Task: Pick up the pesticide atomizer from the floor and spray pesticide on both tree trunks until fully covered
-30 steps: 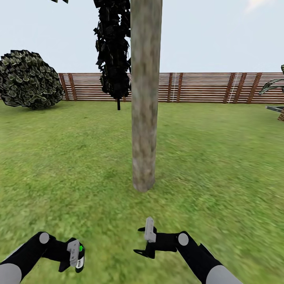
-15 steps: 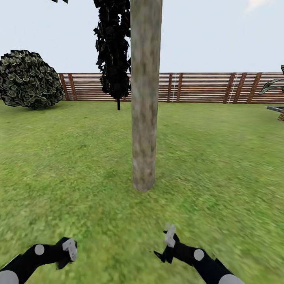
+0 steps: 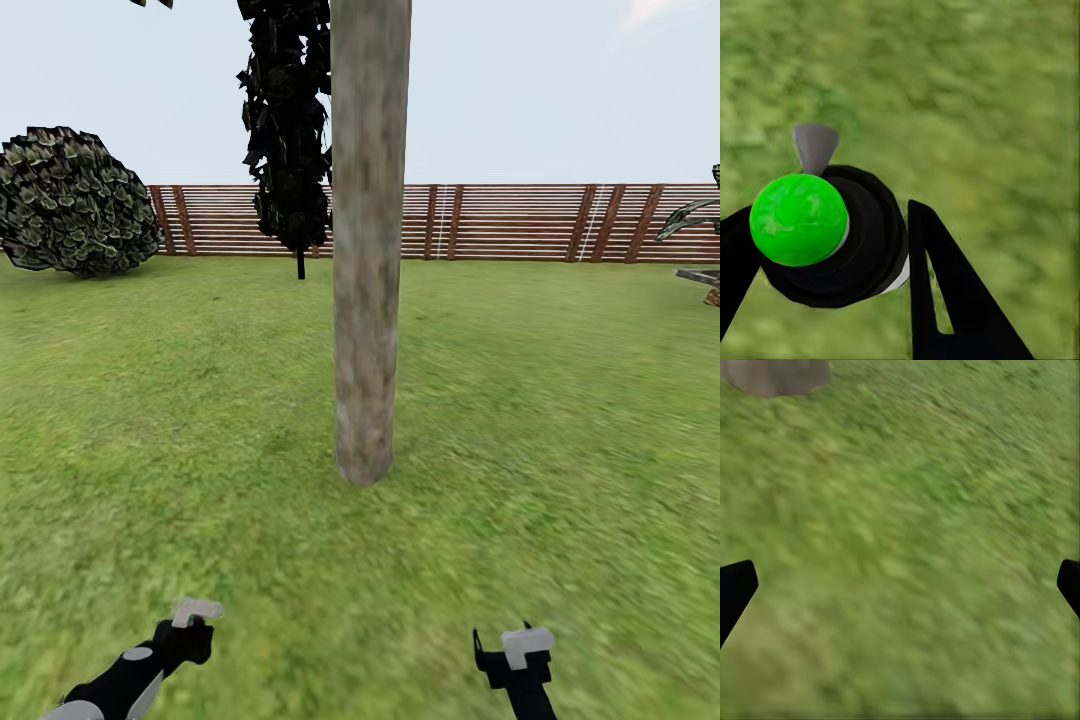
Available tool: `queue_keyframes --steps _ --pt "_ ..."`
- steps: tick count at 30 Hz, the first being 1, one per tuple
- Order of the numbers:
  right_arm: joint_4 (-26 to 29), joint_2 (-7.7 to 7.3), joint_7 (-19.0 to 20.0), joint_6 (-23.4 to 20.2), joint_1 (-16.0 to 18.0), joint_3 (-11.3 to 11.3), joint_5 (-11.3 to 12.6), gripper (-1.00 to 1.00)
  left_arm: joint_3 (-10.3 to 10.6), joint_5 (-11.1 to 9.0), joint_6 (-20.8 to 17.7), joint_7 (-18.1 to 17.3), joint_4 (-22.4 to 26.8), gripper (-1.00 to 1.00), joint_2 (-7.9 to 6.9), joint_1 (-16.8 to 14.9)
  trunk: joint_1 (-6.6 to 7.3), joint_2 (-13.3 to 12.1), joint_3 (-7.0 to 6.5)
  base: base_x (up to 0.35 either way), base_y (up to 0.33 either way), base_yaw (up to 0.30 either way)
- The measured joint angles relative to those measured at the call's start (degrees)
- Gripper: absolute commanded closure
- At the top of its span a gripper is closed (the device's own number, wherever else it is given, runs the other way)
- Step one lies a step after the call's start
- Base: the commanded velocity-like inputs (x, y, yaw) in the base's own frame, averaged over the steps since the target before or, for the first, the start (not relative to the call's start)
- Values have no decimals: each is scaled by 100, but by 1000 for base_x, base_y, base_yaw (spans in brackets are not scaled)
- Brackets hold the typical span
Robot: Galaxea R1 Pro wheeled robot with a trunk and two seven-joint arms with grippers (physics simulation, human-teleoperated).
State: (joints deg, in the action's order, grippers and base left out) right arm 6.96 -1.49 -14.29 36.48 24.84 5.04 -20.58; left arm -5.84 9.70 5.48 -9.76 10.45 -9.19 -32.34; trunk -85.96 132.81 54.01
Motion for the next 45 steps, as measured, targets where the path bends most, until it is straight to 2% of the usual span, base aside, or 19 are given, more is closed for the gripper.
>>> queue_keyframes --steps 2,5,7,8,9,12,16,28,45 --pt "2 0 -9 5 -4 4 1 -100 0 10 -4 62 14 100 84 0 0 0 0 19 0 0" --pt "-8 0 -18 7 -11 7 71 -100 3 -8 -16 220 24 100 112 0 0 0 0 216 -17 0" --pt "-11 -2 -20 8 -39 8 243 -100 4 -13 -29 276 26 100 133 -6 0 0 0 297 -97 0" --pt "-11 -1 -21 8 -73 10 426 -100 10 -13 -40 306 38 100 167 -8 0 0 0 288 -138 0" --pt "-11 0 -21 8 -84 4 511 -100 10 -8 -46 317 58 100 180 -8 0 0 0 282 -149 0" --pt "-11 0 -21 8 -100 -2 650 -100 8 2 -56 332 146 100 202 -9 0 0 0 220 -196 0" --pt "-11 0 -28 8 -107 -3 681 -100 12 -7 -70 335 171 100 206 -9 0 0 0 142 -244 -36" --pt "-11 0 -27 8 -110 -3 687 -100 -2 -11 -191 335 178 100 207 -9 0 0 0 120 -254 -283" --pt "-11 0 -25 8 -111 -3 687 -100 12 11 -196 336 176 100 207 -9 0 0 0 136 -65 -96"
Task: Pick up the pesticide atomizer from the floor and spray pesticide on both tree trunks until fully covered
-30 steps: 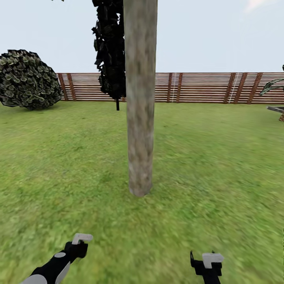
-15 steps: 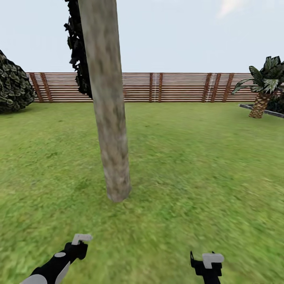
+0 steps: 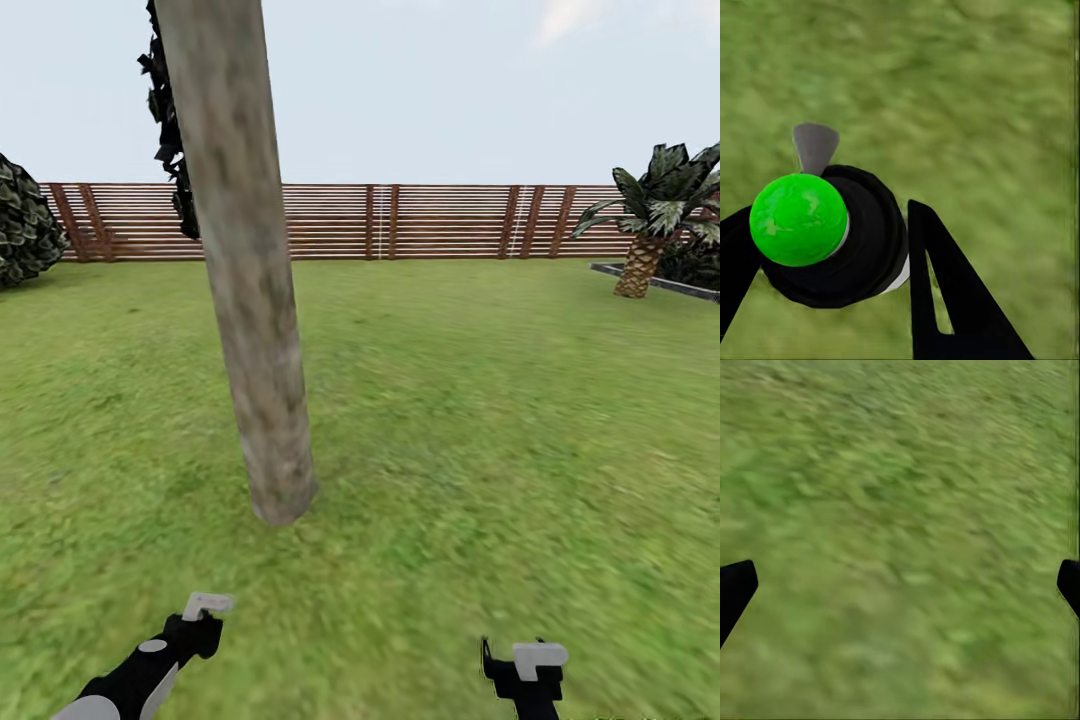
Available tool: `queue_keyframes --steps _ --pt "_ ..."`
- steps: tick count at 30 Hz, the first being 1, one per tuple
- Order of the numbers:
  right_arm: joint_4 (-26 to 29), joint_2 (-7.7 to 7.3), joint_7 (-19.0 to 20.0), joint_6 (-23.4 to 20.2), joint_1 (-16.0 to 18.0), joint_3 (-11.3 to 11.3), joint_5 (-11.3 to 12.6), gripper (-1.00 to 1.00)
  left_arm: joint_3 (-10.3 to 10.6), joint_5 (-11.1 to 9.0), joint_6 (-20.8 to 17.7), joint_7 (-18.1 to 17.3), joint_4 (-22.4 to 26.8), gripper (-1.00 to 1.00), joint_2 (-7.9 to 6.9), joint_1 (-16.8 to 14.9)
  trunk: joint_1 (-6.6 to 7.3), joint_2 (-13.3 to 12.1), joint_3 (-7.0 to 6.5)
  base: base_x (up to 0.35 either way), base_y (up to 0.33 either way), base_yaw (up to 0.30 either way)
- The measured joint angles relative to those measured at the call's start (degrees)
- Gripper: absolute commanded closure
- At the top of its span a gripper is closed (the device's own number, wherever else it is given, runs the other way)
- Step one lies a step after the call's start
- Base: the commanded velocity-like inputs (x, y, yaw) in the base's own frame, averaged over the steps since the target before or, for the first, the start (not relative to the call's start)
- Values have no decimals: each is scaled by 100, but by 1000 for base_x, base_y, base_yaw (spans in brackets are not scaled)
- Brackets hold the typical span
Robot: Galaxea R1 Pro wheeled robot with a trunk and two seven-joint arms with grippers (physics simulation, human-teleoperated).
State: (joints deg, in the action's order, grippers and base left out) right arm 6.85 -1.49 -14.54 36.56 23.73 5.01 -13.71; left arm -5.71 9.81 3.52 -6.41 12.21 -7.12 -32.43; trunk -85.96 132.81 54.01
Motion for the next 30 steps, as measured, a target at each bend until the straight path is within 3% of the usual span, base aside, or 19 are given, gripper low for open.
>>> queue_keyframes --steps 5,7,8,10,11,14,19,23,26,29,30 --pt "0 2 -1 0 1 0 0 -100 15 6 0 1 0 100 44 0 0 0 0 28 -16 -127" --pt "-4 1 -2 0 1 1 0 -100 34 17 -30 3 0 100 176 -12 0 0 0 5 -3 -22" --pt "-6 0 -2 0 0 1 1 -100 48 21 -232 4 0 100 326 -38 0 0 0 2 -1 -10" --pt "-8 0 -4 0 1 1 0 -100 44 21 -594 8 6 100 419 -65 0 0 0 1 0 -3" --pt "-8 0 3 0 3 0 0 -100 40 23 -1057 4 114 100 419 -91 0 0 0 0 0 0" --pt "-8 2 4 0 2 0 0 -100 43 29 -1336 1 335 100 391 -95 0 0 0 0 0 0" --pt "-8 3 4 0 0 1 0 -100 37 15 -2262 8 853 100 423 -90 0 0 0 0 0 0" --pt "-8 1 4 0 2 1 0 -100 35 17 -2500 9 1067 100 466 -89 0 0 0 0 0 0" --pt "-8 2 4 0 0 0 0 -100 16 16 -2577 3 1104 100 396 -84 0 0 0 0 0 0" --pt "-8 5 4 0 0 -1 0 -100 15 55 -2599 4 1127 100 148 -27 0 0 0 0 0 0" --pt "-8 5 4 0 0 0 0 -100 24 19 -2598 2 1130 100 129 -18 0 0 0 29 0 0"
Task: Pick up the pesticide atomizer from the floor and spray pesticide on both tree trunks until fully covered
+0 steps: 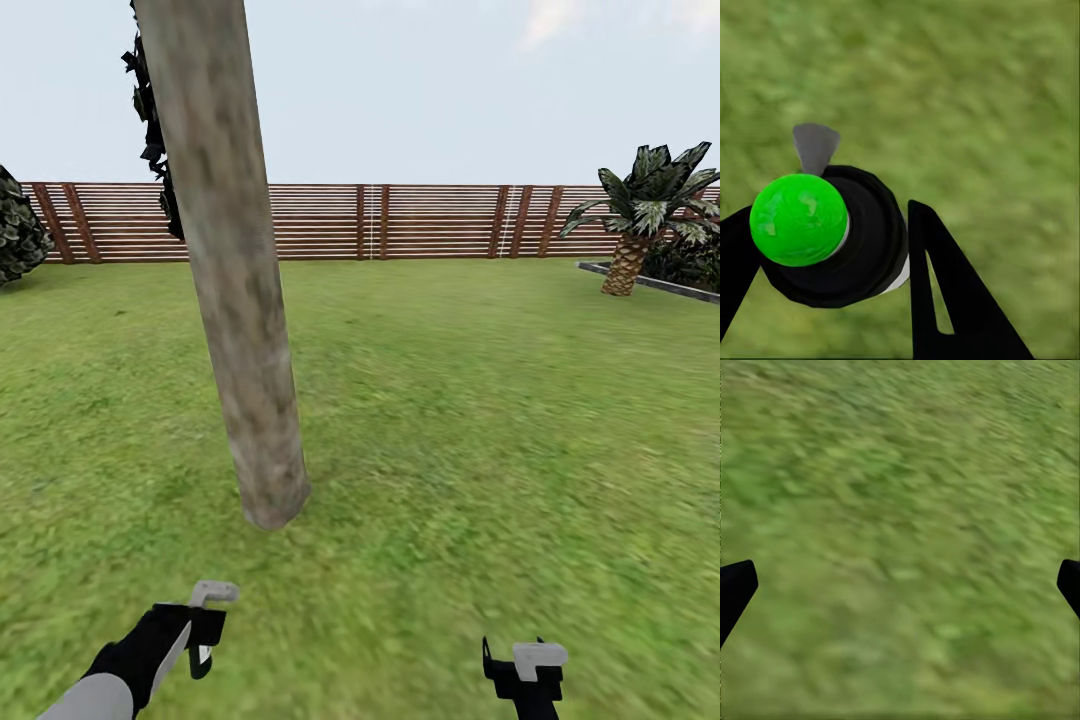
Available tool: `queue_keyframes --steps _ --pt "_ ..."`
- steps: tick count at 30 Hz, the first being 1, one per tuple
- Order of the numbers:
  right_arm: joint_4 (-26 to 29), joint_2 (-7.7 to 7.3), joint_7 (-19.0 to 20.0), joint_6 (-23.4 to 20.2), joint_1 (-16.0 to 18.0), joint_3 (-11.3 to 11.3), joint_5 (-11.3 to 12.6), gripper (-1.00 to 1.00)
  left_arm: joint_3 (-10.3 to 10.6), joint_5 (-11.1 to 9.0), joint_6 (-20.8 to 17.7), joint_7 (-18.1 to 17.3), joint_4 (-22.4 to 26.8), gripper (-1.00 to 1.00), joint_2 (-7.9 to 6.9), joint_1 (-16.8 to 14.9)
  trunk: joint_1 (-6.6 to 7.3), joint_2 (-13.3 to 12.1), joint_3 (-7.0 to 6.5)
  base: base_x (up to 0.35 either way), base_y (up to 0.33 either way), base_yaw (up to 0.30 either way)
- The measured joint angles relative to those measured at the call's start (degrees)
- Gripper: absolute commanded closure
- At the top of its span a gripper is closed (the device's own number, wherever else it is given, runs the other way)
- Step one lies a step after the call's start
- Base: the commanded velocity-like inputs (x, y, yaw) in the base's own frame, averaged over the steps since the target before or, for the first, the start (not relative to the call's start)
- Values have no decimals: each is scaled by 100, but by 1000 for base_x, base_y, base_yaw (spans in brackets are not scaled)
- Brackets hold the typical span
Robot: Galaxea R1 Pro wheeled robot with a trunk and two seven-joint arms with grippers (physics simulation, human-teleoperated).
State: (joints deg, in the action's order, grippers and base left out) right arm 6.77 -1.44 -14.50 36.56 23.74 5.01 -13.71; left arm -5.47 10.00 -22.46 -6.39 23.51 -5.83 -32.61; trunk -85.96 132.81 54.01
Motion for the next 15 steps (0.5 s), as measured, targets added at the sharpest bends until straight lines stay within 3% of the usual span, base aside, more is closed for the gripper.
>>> queue_keyframes --steps 3,6,8,11,15 --pt "0 -1 0 0 0 0 0 -100 18 2 14 10 3 100 3 12 0 0 0 221 0 0" --pt "0 -4 0 0 -1 1 0 -100 1 -33 9 14 4 100 231 10 0 0 0 77 0 0" --pt "0 -4 0 0 -1 0 -2 -100 6 -12 7 15 4 100 283 9 0 0 0 29 0 0" --pt "0 -3 0 0 -1 0 -4 -100 15 1 3 16 4 100 315 2 0 0 0 11 0 0" --pt "0 -5 0 0 0 0 -1 -100 -10 15 -6 16 4 100 228 -55 0 0 0 2 0 0"
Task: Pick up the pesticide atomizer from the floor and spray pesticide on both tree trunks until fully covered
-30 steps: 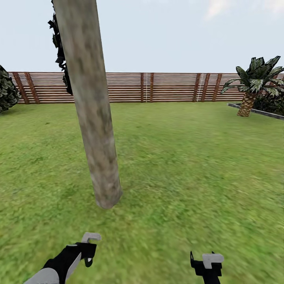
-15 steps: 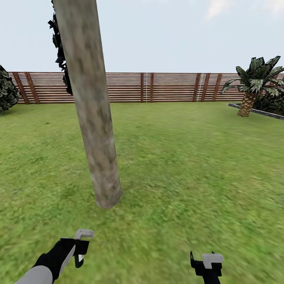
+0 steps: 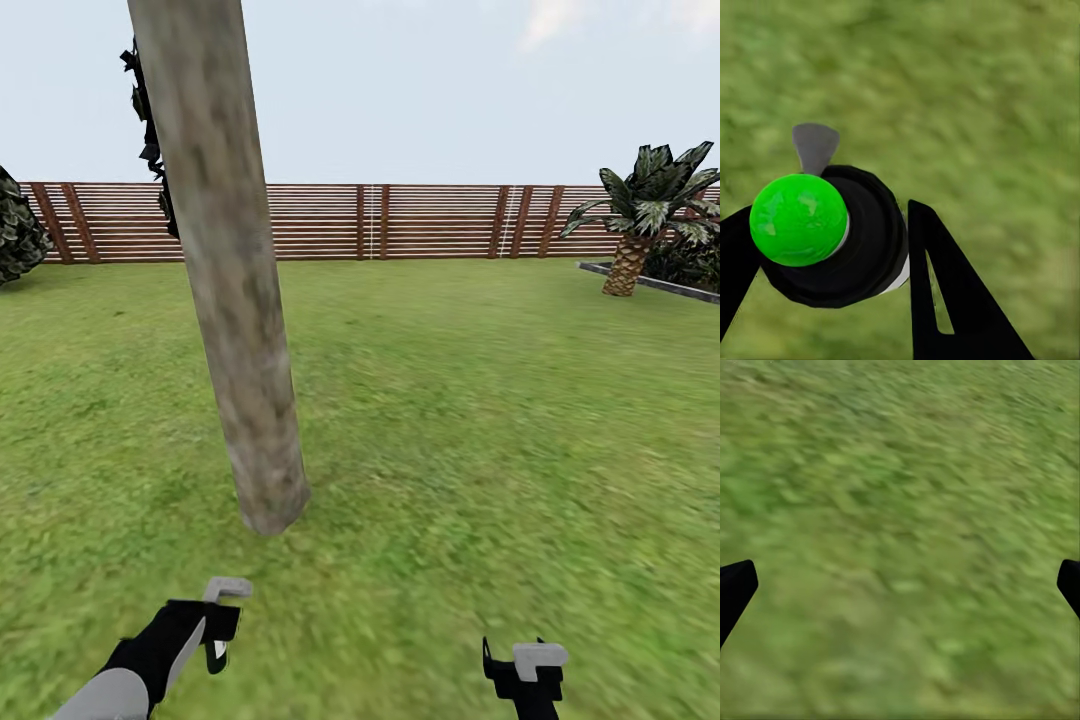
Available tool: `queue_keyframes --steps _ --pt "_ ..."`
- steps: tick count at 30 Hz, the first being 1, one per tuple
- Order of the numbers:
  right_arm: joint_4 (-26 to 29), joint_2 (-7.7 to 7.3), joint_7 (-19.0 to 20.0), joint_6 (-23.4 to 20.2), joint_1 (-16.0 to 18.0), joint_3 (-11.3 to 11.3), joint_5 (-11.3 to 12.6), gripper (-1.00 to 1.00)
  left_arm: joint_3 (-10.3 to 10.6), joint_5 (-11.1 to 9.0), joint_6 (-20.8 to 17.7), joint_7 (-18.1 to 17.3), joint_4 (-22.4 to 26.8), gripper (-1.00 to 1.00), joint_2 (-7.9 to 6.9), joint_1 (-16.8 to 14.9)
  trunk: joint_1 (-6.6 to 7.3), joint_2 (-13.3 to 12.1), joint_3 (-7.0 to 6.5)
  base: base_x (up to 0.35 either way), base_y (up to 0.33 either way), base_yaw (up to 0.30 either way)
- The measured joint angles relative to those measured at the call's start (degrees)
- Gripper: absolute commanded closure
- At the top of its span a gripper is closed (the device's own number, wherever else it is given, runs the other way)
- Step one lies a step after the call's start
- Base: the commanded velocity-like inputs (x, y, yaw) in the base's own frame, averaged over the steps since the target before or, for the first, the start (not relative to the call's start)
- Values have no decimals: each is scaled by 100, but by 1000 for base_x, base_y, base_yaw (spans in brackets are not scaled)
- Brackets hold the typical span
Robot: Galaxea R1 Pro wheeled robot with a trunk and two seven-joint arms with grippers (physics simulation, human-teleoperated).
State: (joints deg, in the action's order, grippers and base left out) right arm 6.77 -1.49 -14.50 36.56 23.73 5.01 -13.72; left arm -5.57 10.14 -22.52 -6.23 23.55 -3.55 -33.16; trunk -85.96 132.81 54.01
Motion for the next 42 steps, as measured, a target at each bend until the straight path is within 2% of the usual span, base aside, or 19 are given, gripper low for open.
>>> queue_keyframes --steps 5,16,17,18,26,31,33,34,37,39,40,42 --pt "0 2 0 0 1 0 1 -100 -13 -6 8 0 -1 100 -212 36 0 0 0 7 0 23" --pt "0 0 0 0 0 0 -6 -100 -7 -15 19 8 -9 100 -177 64 0 0 0 254 0 82" --pt "1 8 17 -1 1 -12 -18 -100 26 -23 7 585 -1 100 79 16 -1 -2 -1 -161 0 0" --pt "1 9 18 0 1 -9 -17 -100 28 -35 5 607 -1 100 132 2 -1 -2 0 -225 0 0" --pt "0 9 18 -8 0 -9 -17 -100 30 -22 11 615 8 100 169 -15 0 0 0 -103 0 0" --pt "0 9 18 -9 2 -9 -17 -100 3 -6 7 632 80 100 91 -18 0 0 0 -1 0 0" --pt "0 9 18 -9 0 -8 -17 -100 9 -22 -2 631 194 100 151 -16 0 0 0 0 0 0" --pt "0 9 18 -9 0 -8 -17 -100 14 -34 -3 631 229 100 185 -19 0 0 0 0 0 0" --pt "-2 9 25 -9 0 -8 -17 -100 25 -49 -12 622 421 100 529 -164 0 0 -1 0 0 0" --pt "-7 9 26 -9 1 -9 -19 -100 -6 -22 -17 618 448 100 450 -312 0 0 0 0 0 0" --pt "-8 9 29 -12 1 -9 -21 -100 -16 -14 -25 614 460 100 269 -395 0 0 -1 0 0 0" --pt "-9 9 34 -15 0 -9 -24 -100 -18 -31 -186 610 467 100 52 -442 0 0 0 0 0 0"
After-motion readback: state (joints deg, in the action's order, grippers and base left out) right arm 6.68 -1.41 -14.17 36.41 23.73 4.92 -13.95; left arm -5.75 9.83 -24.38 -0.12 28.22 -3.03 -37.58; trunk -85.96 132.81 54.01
